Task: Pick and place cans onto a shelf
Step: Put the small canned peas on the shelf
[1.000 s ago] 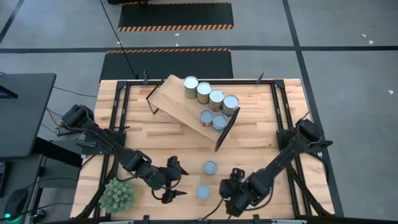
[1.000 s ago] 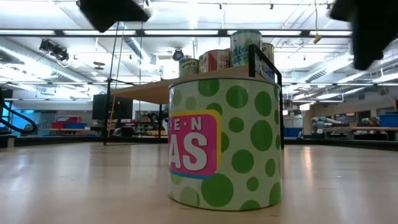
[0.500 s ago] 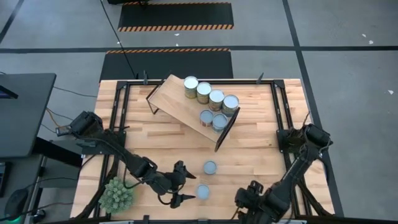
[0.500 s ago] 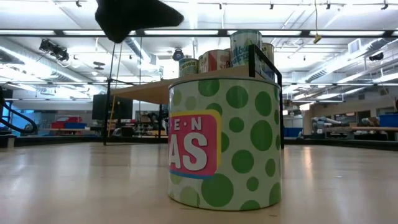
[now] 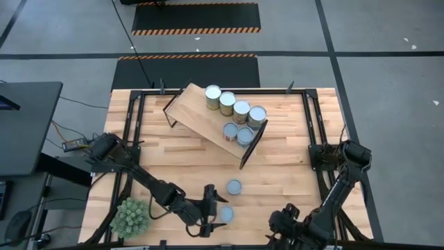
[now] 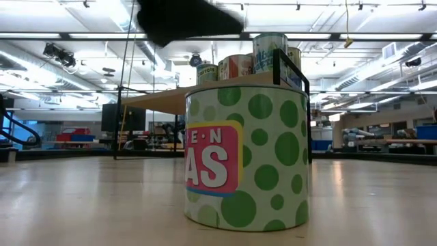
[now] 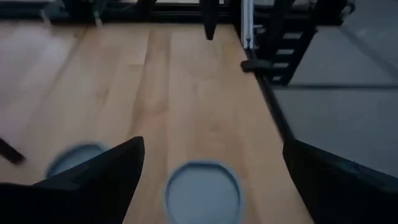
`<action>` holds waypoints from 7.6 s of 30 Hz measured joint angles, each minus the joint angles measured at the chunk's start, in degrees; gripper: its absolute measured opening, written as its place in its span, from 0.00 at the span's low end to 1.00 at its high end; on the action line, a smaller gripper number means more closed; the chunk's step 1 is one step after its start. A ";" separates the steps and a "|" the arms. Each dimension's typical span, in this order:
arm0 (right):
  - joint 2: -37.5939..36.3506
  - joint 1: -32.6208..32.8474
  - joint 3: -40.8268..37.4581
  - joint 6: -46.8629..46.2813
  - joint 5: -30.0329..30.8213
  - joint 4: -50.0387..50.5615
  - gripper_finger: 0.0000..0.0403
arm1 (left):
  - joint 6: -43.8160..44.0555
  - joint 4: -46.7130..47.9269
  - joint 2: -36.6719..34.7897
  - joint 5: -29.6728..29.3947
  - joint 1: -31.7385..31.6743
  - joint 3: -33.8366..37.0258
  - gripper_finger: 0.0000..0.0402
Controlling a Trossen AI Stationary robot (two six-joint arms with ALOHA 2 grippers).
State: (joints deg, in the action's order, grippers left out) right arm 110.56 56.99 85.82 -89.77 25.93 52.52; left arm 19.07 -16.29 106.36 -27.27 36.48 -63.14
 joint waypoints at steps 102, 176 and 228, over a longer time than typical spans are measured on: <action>0.00 -4.87 0.00 -3.09 4.79 3.42 0.86 | 5.80 49.58 -19.63 -7.72 -30.35 -6.75 0.70; -0.22 -6.82 0.00 -2.01 2.36 1.55 0.86 | -7.83 42.10 -16.26 16.58 -45.55 -6.75 0.79; -4.24 -11.02 0.00 5.94 2.45 -21.32 0.86 | -6.67 41.68 -16.37 17.04 -44.04 -6.75 0.79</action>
State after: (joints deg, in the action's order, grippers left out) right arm 106.32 45.98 85.82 -83.83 28.38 31.20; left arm 12.40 25.39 90.00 -10.23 -7.55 -69.89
